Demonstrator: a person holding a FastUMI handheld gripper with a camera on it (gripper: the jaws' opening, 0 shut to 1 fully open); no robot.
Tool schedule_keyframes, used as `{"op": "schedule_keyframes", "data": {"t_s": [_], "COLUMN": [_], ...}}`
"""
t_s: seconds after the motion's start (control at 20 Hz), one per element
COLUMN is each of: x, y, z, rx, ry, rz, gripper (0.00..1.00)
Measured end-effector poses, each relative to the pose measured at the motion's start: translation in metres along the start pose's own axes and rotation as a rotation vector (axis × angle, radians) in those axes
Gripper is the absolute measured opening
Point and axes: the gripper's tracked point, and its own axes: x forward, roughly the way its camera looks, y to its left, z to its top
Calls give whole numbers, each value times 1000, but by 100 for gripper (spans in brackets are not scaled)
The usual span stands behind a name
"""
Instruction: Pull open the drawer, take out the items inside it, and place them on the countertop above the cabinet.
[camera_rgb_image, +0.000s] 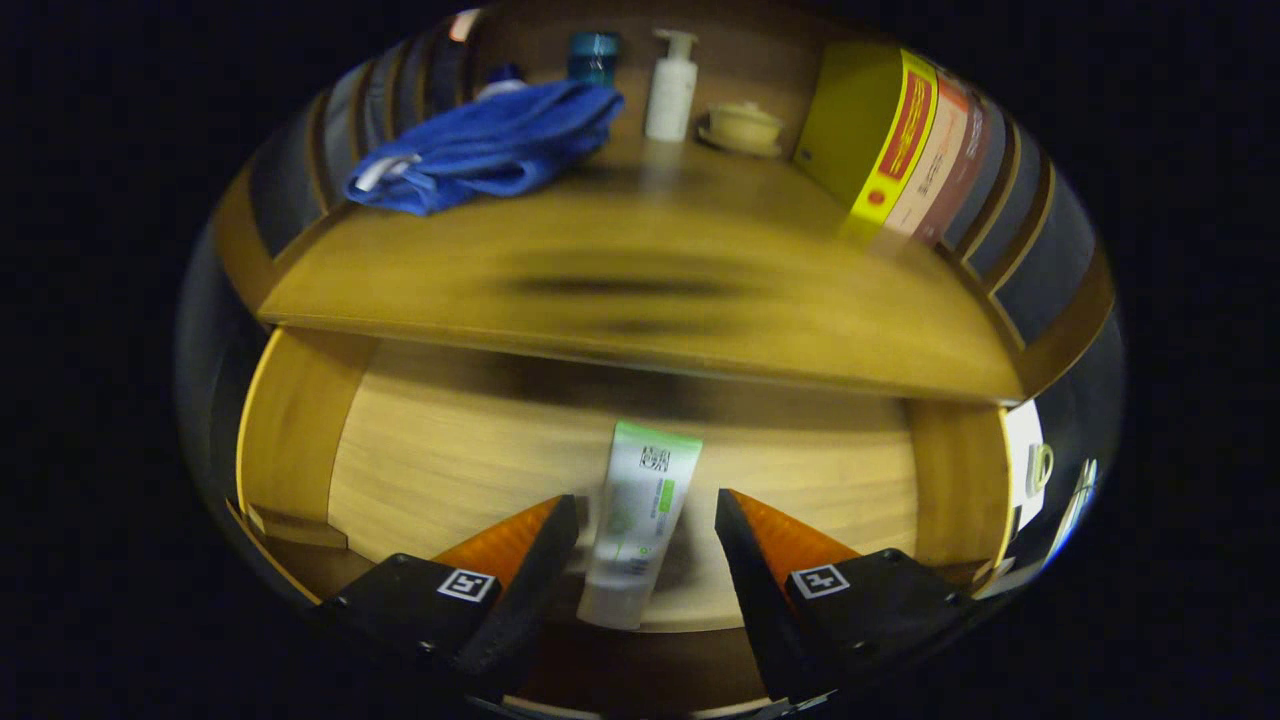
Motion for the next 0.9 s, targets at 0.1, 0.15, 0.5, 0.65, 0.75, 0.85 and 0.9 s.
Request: {"op": "schedule_keyframes", "data": {"t_s": [0.1,0.15,0.5,0.65,0.75,0.85,0.9], "x": [4,6,5,-8,-17,-29,-37], "y": [5,8,9,13,12,11,11], "z": [-9,-11,-11,-6,-3,5,9], "rx": [23,27,56,37,14,10,17], "ry": [36,46,80,36,22,0,-12], "rz": [28,38,36,52,29,25,26], "gripper": [86,84,77,62,60,58,57]}}
